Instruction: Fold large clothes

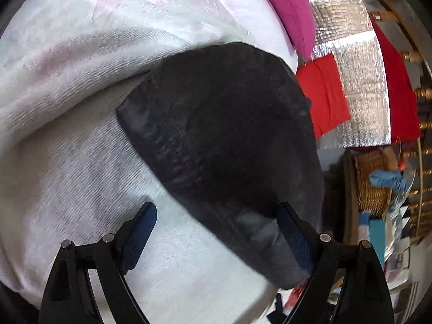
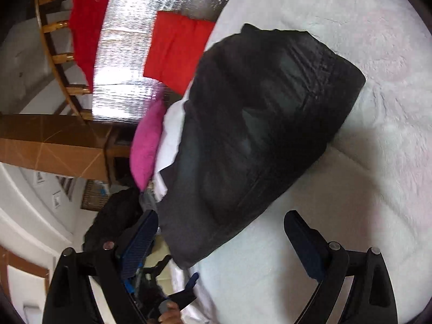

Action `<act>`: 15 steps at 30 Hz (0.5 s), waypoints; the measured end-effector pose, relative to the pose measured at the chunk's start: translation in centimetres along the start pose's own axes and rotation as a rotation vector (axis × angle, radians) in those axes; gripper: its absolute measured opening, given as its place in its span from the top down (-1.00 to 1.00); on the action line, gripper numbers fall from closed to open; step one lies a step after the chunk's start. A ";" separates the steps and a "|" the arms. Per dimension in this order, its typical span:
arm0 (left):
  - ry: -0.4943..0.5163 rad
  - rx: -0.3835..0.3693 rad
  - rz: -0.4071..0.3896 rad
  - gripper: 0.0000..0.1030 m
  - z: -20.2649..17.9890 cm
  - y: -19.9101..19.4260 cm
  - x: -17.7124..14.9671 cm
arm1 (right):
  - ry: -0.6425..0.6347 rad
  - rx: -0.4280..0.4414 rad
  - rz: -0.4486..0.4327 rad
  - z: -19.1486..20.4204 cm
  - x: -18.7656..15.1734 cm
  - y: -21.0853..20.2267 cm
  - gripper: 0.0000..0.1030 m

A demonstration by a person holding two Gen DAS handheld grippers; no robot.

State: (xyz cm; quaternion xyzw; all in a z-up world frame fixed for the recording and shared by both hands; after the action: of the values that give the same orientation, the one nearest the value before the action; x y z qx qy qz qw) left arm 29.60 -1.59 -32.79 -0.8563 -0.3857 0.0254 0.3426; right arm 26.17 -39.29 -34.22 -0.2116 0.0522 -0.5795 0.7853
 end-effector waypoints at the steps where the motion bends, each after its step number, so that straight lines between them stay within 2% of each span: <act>1: -0.004 -0.006 -0.006 -0.75 -0.1 0.1 0.2 | 0.020 -0.003 -0.014 -0.3 0.5 0.6 -0.87; 7: -0.045 -0.023 -0.055 -0.75 -0.8 1.6 1.7 | 0.115 -0.012 -0.079 -1.5 3.3 2.7 -0.87; 11: -0.070 -0.018 -0.077 -0.75 -0.9 2.5 2.2 | 0.230 -0.021 -0.122 -2.9 4.7 3.3 -0.88; 15: -0.038 0.000 -0.089 -0.75 -2.1 3.6 2.3 | 0.307 -0.005 -0.189 -3.3 6.0 3.7 -0.89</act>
State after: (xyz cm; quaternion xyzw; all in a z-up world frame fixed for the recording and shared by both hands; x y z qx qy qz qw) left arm 34.20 -2.92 -32.84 -0.8375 -0.4300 0.0264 0.3361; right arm 30.31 -44.88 -37.67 -0.1267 0.1530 -0.6760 0.7096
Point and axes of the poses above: each gripper's, at about its wrist camera, not at the fingertips, and y roughly the way its jaws point, z to its left, x to its top, the point moved 7 cm from there along y, roughly the way its jaws point, and after that the axes turned 12 degrees about -z, right-handed, at the moved point
